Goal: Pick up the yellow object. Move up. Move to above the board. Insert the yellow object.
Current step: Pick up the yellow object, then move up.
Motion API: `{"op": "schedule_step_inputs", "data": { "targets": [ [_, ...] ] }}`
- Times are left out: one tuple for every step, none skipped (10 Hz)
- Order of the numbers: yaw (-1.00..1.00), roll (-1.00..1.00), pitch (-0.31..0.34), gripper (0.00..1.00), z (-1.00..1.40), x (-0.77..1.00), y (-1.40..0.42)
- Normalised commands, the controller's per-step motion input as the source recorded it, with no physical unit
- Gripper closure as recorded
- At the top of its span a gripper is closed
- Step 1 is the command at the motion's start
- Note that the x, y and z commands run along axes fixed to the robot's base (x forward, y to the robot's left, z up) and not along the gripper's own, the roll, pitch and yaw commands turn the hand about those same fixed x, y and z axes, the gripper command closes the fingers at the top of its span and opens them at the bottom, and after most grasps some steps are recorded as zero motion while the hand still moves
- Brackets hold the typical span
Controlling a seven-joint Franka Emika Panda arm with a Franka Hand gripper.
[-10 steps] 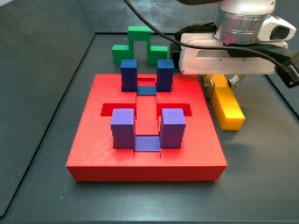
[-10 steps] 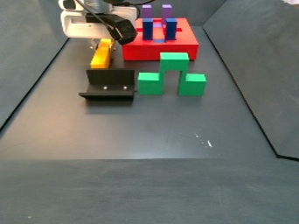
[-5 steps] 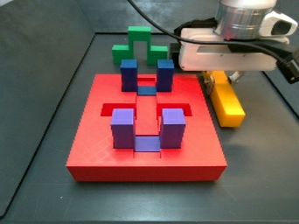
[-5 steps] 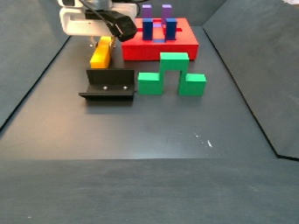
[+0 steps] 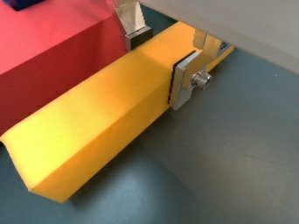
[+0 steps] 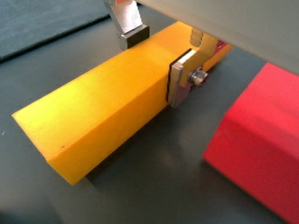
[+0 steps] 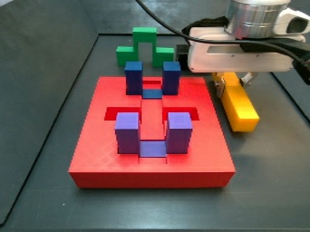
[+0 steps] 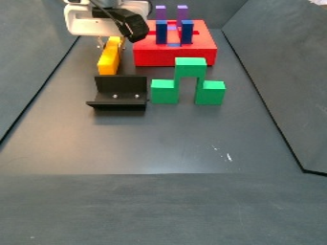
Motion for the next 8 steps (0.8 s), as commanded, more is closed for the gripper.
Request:
{"op": "schedule_step_inputs", "data": {
  "targets": [
    [0.0,0.0,0.0,1.0,0.0,0.0,0.0],
    [0.0,0.0,0.0,1.0,0.0,0.0,0.0],
    [0.0,0.0,0.0,1.0,0.0,0.0,0.0],
    [0.0,0.0,0.0,1.0,0.0,0.0,0.0],
    [0.0,0.0,0.0,1.0,0.0,0.0,0.0],
    [0.0,0.0,0.0,1.0,0.83,0.0,0.0],
    [-0.01,0.0,-0.018,1.0,0.86,0.02,-0.03],
    [-0.01,-0.02,0.0,1.0,0.52,-0.02,-0.02]
  ]
}}
